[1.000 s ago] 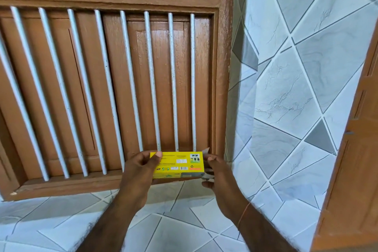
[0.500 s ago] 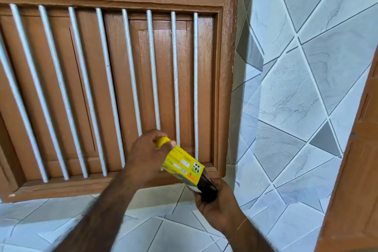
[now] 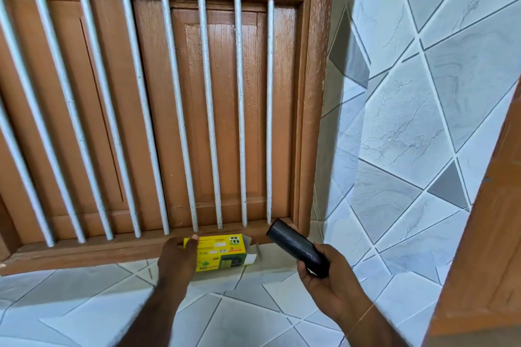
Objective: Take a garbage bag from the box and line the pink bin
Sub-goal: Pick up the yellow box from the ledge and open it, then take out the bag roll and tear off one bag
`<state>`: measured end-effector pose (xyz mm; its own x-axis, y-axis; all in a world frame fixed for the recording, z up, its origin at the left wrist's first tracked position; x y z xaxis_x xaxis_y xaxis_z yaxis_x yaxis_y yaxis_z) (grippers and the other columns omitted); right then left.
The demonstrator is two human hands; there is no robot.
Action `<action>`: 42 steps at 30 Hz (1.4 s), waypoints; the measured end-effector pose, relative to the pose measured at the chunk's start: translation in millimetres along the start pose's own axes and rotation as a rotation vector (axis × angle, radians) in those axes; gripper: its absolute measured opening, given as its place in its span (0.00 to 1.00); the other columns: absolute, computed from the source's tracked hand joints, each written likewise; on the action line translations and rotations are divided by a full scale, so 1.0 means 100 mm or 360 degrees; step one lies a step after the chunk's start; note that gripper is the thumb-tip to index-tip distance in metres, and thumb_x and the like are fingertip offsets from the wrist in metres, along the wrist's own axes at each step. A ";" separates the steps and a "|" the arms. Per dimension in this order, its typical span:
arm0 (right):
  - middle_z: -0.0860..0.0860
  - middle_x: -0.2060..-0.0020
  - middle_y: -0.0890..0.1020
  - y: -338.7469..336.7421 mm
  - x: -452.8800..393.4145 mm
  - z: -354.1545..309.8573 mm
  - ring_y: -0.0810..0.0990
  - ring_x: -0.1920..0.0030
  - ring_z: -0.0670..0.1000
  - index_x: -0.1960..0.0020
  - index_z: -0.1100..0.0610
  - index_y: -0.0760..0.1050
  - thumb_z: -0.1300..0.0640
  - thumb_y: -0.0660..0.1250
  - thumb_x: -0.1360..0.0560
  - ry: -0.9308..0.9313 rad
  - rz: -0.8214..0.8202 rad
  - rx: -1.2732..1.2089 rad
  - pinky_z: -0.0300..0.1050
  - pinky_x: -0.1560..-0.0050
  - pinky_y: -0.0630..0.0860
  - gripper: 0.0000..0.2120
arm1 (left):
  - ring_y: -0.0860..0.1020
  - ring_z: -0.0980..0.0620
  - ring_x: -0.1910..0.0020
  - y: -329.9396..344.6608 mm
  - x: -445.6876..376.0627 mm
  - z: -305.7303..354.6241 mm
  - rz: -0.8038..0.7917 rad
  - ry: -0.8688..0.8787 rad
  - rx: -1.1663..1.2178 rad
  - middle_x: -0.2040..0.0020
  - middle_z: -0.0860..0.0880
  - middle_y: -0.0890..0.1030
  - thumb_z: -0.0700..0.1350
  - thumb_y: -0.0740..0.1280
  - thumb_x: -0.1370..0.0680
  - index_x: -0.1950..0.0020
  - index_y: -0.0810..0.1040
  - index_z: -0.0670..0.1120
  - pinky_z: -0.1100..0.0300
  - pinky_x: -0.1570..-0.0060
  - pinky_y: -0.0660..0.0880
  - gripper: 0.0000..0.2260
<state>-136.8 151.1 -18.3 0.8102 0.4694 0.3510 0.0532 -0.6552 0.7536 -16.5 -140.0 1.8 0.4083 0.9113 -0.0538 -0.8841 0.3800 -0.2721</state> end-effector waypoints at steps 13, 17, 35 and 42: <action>0.60 0.47 0.78 0.15 0.08 -0.10 0.79 0.48 0.59 0.49 0.57 0.76 0.60 0.69 0.25 -0.0369 -0.0156 0.0711 0.45 0.61 0.80 0.06 | 0.78 0.57 0.55 0.04 0.52 0.61 -0.0222 0.0840 -0.0121 0.57 0.54 0.80 0.54 0.65 0.23 0.54 0.80 0.53 0.63 0.57 0.69 0.07; 0.59 0.50 0.80 0.50 0.16 -0.07 0.80 0.47 0.59 0.47 0.58 0.77 0.61 0.73 0.30 -0.0450 -0.0369 0.0970 0.53 0.49 0.77 0.13 | 0.74 0.63 0.41 0.52 1.16 0.80 -0.1199 0.0978 -0.0422 0.39 0.63 0.77 0.65 0.67 0.32 0.35 0.73 0.60 0.59 0.41 0.72 0.27; 0.58 0.46 0.83 0.84 0.41 0.27 0.80 0.45 0.55 0.39 0.60 0.78 0.54 0.68 0.28 -0.0366 -0.0670 0.0899 0.50 0.50 0.78 0.18 | 0.81 0.45 0.51 0.46 1.28 0.58 -0.1284 -0.0082 0.0825 0.49 0.42 0.84 0.44 0.65 0.21 0.44 0.83 0.44 0.51 0.54 0.78 0.10; 0.60 0.45 0.82 0.80 0.35 0.31 0.79 0.44 0.58 0.39 0.60 0.77 0.56 0.69 0.27 -0.0210 -0.0631 0.0644 0.59 0.43 0.77 0.18 | 0.83 0.53 0.56 0.31 1.27 0.75 -0.0865 0.0333 0.0482 0.56 0.53 0.86 0.42 0.67 0.22 0.47 0.83 0.50 0.62 0.59 0.78 0.07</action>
<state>-85.9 97.5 37.1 0.7475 0.6642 -0.0065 0.5651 -0.6307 0.5318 -9.1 -1.0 58.6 0.8235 0.5383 -0.1790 -0.5518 0.8334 -0.0323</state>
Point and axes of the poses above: each hand's wrist, its own x-axis away from the middle knuckle, its own y-axis out of the palm, z = x × y, the point moved 8 cm from there along -x, towards the middle knuckle
